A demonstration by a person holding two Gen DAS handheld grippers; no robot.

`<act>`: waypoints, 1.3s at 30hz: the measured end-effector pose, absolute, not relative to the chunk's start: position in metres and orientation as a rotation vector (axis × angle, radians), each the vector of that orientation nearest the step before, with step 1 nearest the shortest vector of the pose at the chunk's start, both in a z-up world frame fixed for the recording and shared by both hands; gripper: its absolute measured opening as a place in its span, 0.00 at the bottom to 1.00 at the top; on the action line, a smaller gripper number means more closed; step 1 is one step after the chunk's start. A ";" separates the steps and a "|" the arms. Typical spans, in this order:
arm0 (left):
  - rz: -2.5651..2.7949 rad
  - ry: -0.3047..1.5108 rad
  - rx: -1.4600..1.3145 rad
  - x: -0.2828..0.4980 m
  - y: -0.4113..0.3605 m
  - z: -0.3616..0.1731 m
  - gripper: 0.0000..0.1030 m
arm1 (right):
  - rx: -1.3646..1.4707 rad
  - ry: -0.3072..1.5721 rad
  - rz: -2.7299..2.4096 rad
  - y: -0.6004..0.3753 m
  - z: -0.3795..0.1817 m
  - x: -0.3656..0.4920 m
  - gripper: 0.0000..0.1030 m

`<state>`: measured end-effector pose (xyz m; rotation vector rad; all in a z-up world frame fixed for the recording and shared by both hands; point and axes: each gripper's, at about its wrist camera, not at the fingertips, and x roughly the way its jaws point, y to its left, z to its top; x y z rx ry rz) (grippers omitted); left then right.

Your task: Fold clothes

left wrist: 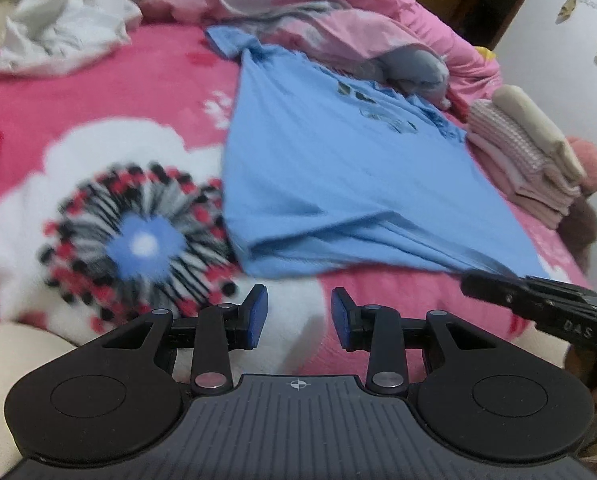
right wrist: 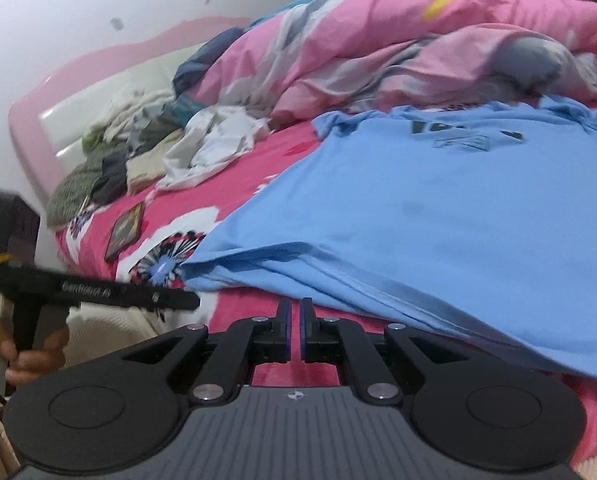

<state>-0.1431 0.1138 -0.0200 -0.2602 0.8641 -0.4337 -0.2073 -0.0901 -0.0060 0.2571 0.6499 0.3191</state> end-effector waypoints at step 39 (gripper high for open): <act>-0.475 0.634 -0.773 -0.124 0.146 -0.009 0.00 | 1.242 0.694 0.323 -0.156 -0.084 -0.188 0.32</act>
